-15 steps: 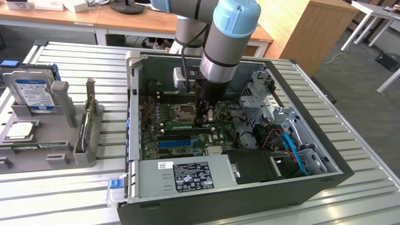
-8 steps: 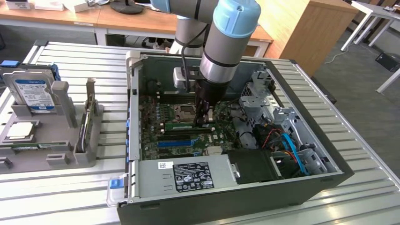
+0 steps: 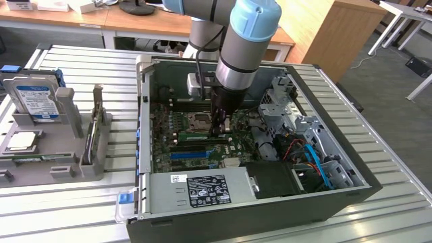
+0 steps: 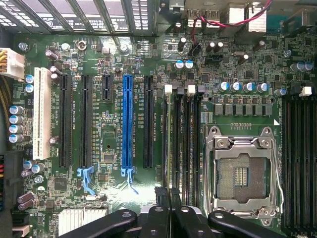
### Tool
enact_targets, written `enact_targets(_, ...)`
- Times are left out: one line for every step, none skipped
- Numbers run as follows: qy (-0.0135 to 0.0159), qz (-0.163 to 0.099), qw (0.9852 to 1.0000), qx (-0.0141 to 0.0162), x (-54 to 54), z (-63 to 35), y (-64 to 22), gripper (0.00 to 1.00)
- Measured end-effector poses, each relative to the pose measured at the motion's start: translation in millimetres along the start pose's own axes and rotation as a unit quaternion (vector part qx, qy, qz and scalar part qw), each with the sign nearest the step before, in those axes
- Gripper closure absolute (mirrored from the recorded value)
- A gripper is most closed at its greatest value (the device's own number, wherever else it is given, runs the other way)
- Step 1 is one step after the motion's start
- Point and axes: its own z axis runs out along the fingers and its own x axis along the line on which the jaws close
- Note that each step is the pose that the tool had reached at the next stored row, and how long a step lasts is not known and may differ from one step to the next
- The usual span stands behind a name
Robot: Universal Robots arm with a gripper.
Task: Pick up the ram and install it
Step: 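Insert the ram into the slot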
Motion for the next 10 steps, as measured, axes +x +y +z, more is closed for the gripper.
enact_targets(0.0, 0.0, 1.0, 0.0, 0.0, 0.0, 0.0, 0.88)
enact_targets(0.0001, 0.0, 1.0, -0.0004, 0.0, 0.0, 0.0, 0.88)
enact_targets(0.0, 0.0, 1.0, -0.0011, 0.0, 0.0, -0.2, 0.88)
enact_targets(0.0, 0.0, 1.0, -0.0021, 0.0, 0.0, -0.3, 0.88)
enact_targets(0.0, 0.0, 1.0, -0.003, 0.0, 0.0, -0.3, 0.88)
enact_targets(0.0001, 0.0, 1.0, -0.0039, 0.0, 0.0, -0.4, 0.88)
enact_targets(0.0001, 0.0, 1.0, -0.0043, 0.0, 0.0, -0.4, 0.88)
enact_targets(0.0001, 0.0, 1.0, -0.0043, 0.0, 0.0, -0.4, 0.88)
enact_targets(0.0001, 0.0, 1.0, -0.0044, 0.0, 0.0, -0.4, 0.88)
enact_targets(0.0001, 0.0, 1.0, -0.0044, 0.0, 0.0, -0.4, 0.88)
